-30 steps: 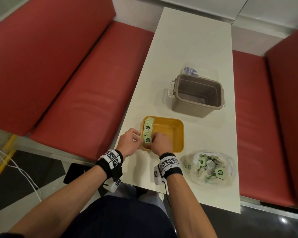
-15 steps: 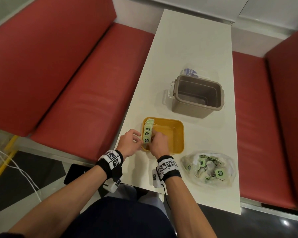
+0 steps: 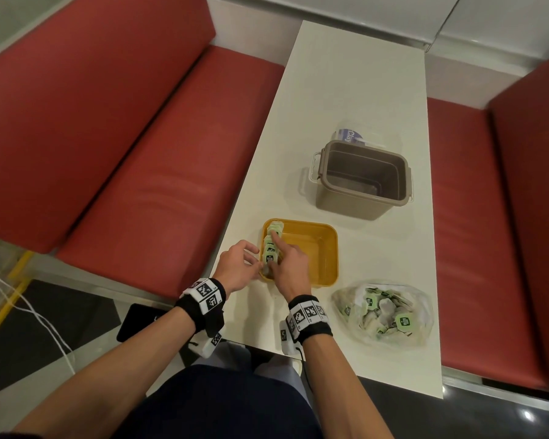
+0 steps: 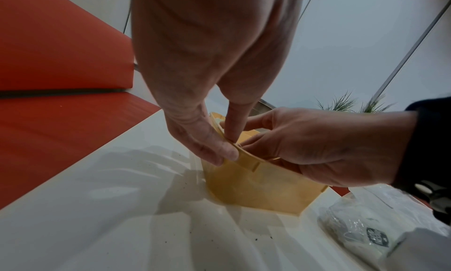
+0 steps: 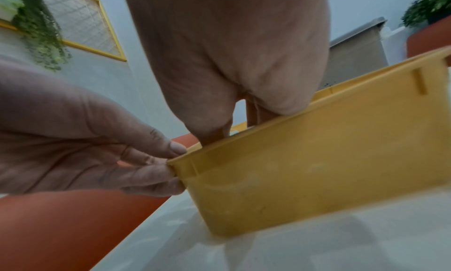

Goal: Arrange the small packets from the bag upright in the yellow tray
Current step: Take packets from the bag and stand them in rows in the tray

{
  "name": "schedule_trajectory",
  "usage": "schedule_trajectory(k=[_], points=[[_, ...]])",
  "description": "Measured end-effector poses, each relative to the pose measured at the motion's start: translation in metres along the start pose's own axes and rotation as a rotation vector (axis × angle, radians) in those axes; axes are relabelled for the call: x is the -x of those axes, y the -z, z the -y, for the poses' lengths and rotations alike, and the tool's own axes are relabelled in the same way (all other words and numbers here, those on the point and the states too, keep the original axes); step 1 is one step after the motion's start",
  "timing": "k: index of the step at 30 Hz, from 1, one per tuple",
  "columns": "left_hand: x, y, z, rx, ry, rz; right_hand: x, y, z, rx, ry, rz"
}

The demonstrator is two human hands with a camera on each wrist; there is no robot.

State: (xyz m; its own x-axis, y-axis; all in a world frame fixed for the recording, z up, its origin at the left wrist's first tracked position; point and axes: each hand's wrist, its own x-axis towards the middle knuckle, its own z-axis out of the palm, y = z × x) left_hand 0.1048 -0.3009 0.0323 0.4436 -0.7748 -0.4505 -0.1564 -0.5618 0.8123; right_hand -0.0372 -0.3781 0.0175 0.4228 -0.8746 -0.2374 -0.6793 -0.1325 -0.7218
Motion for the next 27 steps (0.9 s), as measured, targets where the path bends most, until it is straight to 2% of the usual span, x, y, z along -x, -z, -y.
schedule_trajectory(k=[4,7,11,14,18,23,27], points=[[0.0,0.0,0.0,0.017,0.003,-0.002,-0.004,-0.004,-0.002,0.043,-0.002,-0.01],[0.0,0.0,0.0,0.022,0.006,-0.002,-0.005,-0.005,-0.004,0.027,-0.082,-0.051],[0.0,0.0,0.0,0.028,0.012,0.002,-0.006,-0.002,-0.002,0.132,-0.21,0.1],[0.0,0.0,-0.001,0.032,0.009,0.002,-0.01,0.001,0.0,0.198,-0.194,0.135],[0.001,0.0,-0.002,0.028,0.013,0.007,-0.014,0.002,0.007,0.168,-0.202,0.058],[0.004,0.002,-0.003,0.028,0.02,0.01,-0.012,0.0,0.001,0.205,-0.248,0.041],[0.005,0.002,-0.005,0.021,0.022,0.006,-0.012,0.001,0.001,0.248,-0.258,0.105]])
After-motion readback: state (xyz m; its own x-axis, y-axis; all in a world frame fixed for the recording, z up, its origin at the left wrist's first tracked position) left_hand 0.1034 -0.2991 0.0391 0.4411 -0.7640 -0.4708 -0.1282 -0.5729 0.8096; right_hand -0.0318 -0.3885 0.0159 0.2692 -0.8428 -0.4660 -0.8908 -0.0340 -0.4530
